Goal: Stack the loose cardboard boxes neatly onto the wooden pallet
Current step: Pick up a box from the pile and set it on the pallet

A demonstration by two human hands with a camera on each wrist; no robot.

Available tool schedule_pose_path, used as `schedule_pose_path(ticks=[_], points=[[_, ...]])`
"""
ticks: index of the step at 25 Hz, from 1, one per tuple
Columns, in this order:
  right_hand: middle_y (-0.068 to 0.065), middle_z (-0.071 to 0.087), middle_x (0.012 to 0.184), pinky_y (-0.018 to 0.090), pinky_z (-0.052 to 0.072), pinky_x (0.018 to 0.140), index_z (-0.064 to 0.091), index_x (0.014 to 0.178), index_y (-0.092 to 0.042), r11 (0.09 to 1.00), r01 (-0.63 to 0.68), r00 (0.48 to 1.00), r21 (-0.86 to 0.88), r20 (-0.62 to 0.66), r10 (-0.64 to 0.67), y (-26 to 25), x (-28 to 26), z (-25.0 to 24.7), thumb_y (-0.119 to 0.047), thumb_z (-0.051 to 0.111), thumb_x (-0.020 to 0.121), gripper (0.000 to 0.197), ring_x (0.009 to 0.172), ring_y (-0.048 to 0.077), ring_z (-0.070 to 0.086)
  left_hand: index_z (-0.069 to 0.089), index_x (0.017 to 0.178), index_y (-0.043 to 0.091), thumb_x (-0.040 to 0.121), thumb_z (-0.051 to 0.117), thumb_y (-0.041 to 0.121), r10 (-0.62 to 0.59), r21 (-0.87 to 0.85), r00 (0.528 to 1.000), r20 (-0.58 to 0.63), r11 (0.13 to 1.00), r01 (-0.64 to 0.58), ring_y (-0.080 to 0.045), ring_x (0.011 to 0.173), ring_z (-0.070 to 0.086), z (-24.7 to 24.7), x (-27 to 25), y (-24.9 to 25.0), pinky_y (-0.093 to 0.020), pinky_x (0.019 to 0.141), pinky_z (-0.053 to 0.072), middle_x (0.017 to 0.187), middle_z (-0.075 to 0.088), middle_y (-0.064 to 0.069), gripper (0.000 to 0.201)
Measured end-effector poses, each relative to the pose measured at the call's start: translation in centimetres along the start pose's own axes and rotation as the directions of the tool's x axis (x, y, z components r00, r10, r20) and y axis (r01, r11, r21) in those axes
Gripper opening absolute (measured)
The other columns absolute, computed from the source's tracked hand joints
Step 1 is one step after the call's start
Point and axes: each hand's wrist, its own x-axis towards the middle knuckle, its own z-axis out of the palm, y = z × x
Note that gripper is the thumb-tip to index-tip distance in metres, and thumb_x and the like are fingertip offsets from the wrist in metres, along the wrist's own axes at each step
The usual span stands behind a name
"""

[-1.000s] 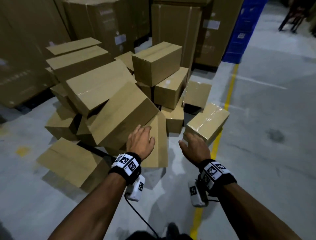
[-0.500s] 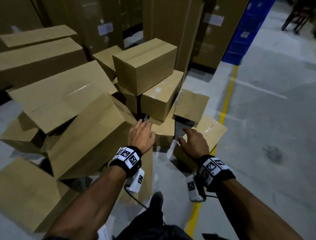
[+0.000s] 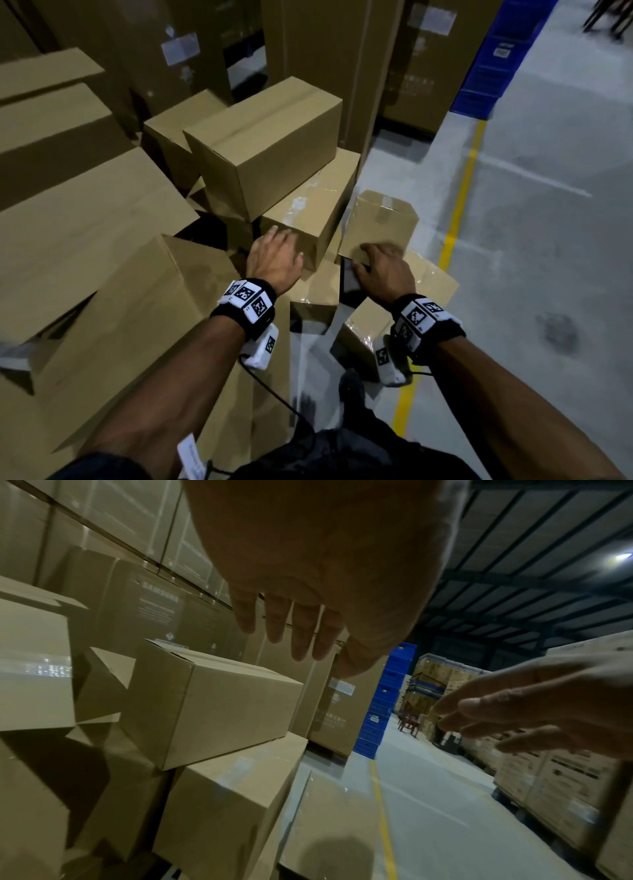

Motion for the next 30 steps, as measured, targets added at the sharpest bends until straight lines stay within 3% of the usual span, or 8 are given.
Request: schedule_pose_path(ticks=[5, 8, 13, 17, 20, 23, 27, 30], points=[[0.011, 0.048, 0.149, 0.044, 0.040, 0.109, 0.047, 0.146, -0.018, 0.998, 0.054, 0.993, 0.026, 0.101, -0.056, 2.0, 10.2, -0.9, -0.044, 0.046, 0.101, 0.052, 0.136, 0.033, 0.044, 0.043, 0.144, 0.015, 0.100, 0.045, 0.037, -0.109, 0.073, 0.994, -0.025, 0.991, 0.111, -0.024, 0.145, 0.030, -0.2, 7.4, 0.0, -0.041, 0.113, 0.030, 0.151, 0.045, -0.005, 0.049], [0.014, 0.052, 0.144, 0.041, 0.042, 0.105, 0.051, 0.140, -0.015, 0.992, 0.059, 0.984, 0.115, 0.161, -0.078, 2.2, 15.2, -2.0, -0.044, 0.046, 0.102, 0.049, 0.130, 0.035, 0.049, 0.044, 0.143, 0.011, 0.100, 0.045, 0.037, -0.200, 0.064, 0.979, -0.029, 0.977, 0.201, -0.026, 0.145, 0.030, -1.2, 11.5, -0.2, -0.042, 0.114, 0.030, 0.150, 0.045, -0.008, 0.049], [0.013, 0.056, 0.142, 0.043, 0.042, 0.107, 0.052, 0.142, -0.017, 0.963, -0.019, 0.971, 0.268, 0.234, -0.046, 1.3, 22.4, -2.8, -0.048, 0.046, 0.101, 0.052, 0.129, 0.035, 0.052, 0.040, 0.146, 0.008, 0.100, 0.047, 0.038, -0.337, -0.010, 0.941, -0.012, 0.941, 0.337, -0.027, 0.147, 0.027, -3.5, 18.1, -2.5, -0.042, 0.115, 0.031, 0.154, 0.041, -0.011, 0.055], [0.012, 0.053, 0.146, 0.040, 0.038, 0.109, 0.046, 0.147, -0.017, 0.921, -0.090, 0.964, 0.380, 0.265, -0.015, -1.2, 28.7, -3.5, -0.046, 0.048, 0.102, 0.054, 0.133, 0.034, 0.049, 0.045, 0.143, 0.009, 0.099, 0.049, 0.039, -0.381, -0.078, 0.925, -0.015, 0.922, 0.379, -0.033, 0.134, 0.043, -5.6, 24.6, -5.7, -0.044, 0.106, 0.040, 0.143, 0.049, -0.018, 0.052], [0.012, 0.052, 0.148, 0.036, 0.036, 0.109, 0.047, 0.146, -0.015, 0.879, -0.139, 0.969, 0.457, 0.244, 0.026, -3.6, 33.5, -3.7, -0.042, 0.050, 0.102, 0.052, 0.135, 0.032, 0.048, 0.046, 0.144, 0.011, 0.098, 0.053, 0.039, -0.395, -0.172, 0.919, -0.019, 0.906, 0.386, -0.035, 0.131, 0.046, -6.8, 30.5, -9.1, -0.043, 0.104, 0.042, 0.141, 0.053, -0.018, 0.054], [0.009, 0.054, 0.145, 0.033, 0.037, 0.106, 0.049, 0.145, -0.016, 0.764, -0.285, 0.953, 0.578, 0.256, 0.161, -6.4, 39.2, -3.0, -0.041, 0.055, 0.100, 0.052, 0.132, 0.030, 0.050, 0.044, 0.145, 0.013, 0.094, 0.058, 0.043, -0.415, -0.284, 0.909, 0.020, 0.870, 0.404, -0.035, 0.127, 0.052, -7.8, 37.7, -13.0, -0.039, 0.103, 0.044, 0.134, 0.060, -0.018, 0.061], [0.012, 0.050, 0.146, 0.048, 0.041, 0.110, 0.046, 0.146, -0.013, 0.496, -0.446, 0.894, 0.745, 0.348, 0.281, -9.6, 46.1, -1.1, -0.040, 0.061, 0.097, 0.057, 0.131, 0.032, 0.048, 0.032, 0.151, 0.006, 0.092, 0.064, 0.047, -0.396, -0.287, 0.911, 0.120, 0.864, 0.413, -0.036, 0.138, 0.041, -8.8, 46.2, -17.6, -0.038, 0.110, 0.035, 0.153, 0.039, -0.019, 0.079], [0.012, 0.042, 0.152, 0.046, 0.042, 0.103, 0.037, 0.151, -0.014, 0.349, -0.535, 0.842, 0.770, 0.447, 0.303, -12.0, 50.5, 0.3, -0.042, 0.062, 0.097, 0.066, 0.136, 0.034, 0.043, 0.033, 0.149, 0.002, 0.089, 0.067, 0.048, -0.403, -0.256, 0.905, 0.134, 0.868, 0.424, -0.037, 0.136, 0.041, -8.7, 51.7, -20.7, -0.039, 0.110, 0.036, 0.151, 0.041, -0.021, 0.083]])
